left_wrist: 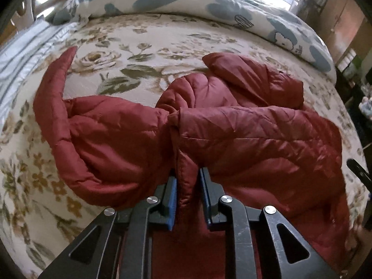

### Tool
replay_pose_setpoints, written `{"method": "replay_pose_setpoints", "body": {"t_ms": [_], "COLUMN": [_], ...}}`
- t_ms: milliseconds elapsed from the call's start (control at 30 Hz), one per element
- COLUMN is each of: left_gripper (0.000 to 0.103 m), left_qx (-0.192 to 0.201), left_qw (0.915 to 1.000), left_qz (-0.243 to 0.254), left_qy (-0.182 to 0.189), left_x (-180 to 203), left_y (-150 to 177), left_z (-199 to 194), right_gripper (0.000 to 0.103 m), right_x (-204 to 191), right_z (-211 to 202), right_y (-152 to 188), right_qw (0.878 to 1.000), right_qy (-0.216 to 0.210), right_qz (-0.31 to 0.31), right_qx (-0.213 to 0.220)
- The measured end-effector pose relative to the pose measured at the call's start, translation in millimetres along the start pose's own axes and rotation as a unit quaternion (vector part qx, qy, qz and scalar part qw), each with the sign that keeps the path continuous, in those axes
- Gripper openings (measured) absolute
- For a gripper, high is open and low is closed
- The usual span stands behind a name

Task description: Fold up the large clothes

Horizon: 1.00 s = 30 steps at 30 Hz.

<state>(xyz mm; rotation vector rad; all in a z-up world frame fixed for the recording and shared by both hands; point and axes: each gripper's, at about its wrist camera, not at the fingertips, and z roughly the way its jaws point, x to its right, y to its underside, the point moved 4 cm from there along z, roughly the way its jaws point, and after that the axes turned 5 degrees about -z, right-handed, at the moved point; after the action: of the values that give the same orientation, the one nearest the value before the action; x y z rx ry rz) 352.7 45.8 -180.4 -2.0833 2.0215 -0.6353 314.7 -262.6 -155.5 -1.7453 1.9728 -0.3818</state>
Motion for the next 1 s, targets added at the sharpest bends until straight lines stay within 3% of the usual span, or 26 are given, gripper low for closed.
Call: {"method": "replay_pose_setpoints", "body": {"t_ms": [133, 167, 267, 400, 567, 667, 800, 1000], "left_gripper": [0.044, 0.044, 0.044, 0.044, 0.045, 0.045, 0.045, 0.045], "left_qx": [0.041, 0.066, 0.082, 0.065, 0.016, 0.005, 0.008, 0.014], "left_qw": [0.9988, 0.9974, 0.9958, 0.9972, 0.9987, 0.9991, 0.9996, 0.9996], "left_qz": [-0.019, -0.027, -0.024, 0.016, 0.028, 0.011, 0.001, 0.003], "left_qy": [-0.019, -0.009, 0.032, 0.033, -0.039, -0.04, -0.027, -0.026], "left_x": [-0.1, 0.6, 15.8, 48.8, 46.3, 35.7, 29.7, 27.0], "left_y": [12.5, 11.9, 15.3, 19.1, 28.3, 30.9, 30.1, 32.1], "left_z": [-43.9, -60.4, -82.0, -63.1, 4.2, 21.8, 29.1, 29.8], "right_gripper": [0.064, 0.064, 0.065, 0.065, 0.065, 0.065, 0.065, 0.065], "right_x": [6.1, 6.1, 6.3, 7.1, 7.5, 5.6, -4.0, -0.9], "right_z": [38.8, 43.9, 47.9, 50.7, 47.5, 39.7, 16.7, 45.3], "right_y": [14.9, 19.8, 25.9, 28.2, 29.9, 28.4, 25.0, 36.8], "right_qw": [0.998, 0.997, 0.997, 0.997, 0.996, 0.996, 0.998, 0.994], "right_qy": [0.029, 0.036, 0.044, 0.052, 0.053, 0.054, 0.043, 0.067], "right_qz": [-0.018, -0.026, -0.027, -0.029, -0.028, -0.025, -0.026, -0.047], "right_qx": [-0.057, -0.059, -0.056, -0.058, -0.061, -0.06, -0.026, -0.069]}}
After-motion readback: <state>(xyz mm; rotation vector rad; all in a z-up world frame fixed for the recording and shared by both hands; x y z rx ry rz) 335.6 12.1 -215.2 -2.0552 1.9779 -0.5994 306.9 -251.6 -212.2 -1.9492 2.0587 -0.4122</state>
